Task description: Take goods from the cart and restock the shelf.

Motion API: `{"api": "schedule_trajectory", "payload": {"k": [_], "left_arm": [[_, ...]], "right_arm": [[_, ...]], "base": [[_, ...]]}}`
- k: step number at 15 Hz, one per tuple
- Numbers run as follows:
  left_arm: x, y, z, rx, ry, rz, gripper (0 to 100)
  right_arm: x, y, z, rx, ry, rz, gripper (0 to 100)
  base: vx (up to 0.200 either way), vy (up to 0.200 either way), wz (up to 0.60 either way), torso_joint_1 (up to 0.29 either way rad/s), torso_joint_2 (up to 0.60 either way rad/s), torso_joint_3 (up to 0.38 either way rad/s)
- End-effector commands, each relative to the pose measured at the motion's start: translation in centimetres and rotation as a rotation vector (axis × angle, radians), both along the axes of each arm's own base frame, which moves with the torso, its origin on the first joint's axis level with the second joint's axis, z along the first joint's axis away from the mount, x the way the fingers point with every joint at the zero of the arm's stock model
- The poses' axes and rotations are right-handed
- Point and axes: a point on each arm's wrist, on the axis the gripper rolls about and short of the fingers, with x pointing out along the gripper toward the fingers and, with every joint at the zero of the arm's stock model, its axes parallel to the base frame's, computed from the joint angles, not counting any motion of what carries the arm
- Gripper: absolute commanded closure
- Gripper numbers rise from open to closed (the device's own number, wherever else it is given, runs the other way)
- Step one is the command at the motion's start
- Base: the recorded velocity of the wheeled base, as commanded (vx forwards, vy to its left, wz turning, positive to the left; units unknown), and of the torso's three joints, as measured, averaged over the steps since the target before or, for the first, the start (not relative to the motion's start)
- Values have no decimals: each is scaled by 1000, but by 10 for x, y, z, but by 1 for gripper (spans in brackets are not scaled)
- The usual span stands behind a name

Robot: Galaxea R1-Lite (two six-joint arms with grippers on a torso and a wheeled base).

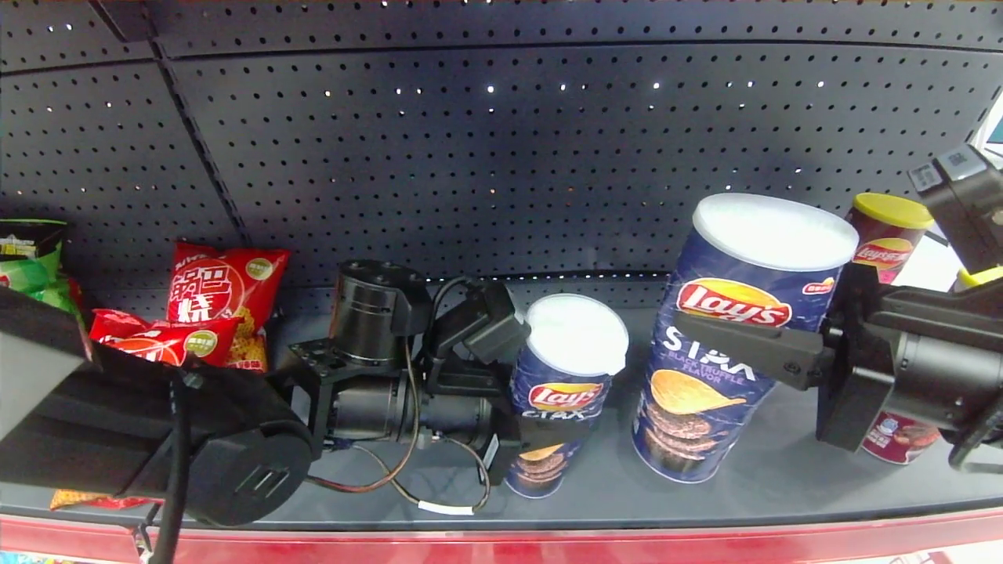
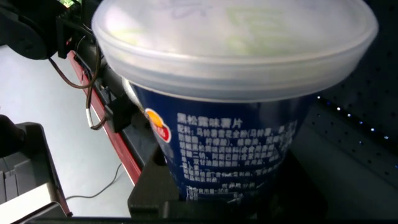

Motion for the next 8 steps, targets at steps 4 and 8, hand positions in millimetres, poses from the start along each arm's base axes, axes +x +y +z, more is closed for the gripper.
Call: {"api": "schedule_trajectory", "payload": {"k": [4,8], "left_arm": [[0,8,-6,17,19,19,0],[4,23,-5,19,21,59,0]], "right_arm": [[-1,0,0,0,-2,0,100],[-1,-1,-1,-2,1,-2,100]], "base": [[0,0,0,0,0,0],[0,0,0,0,0,0]]}}
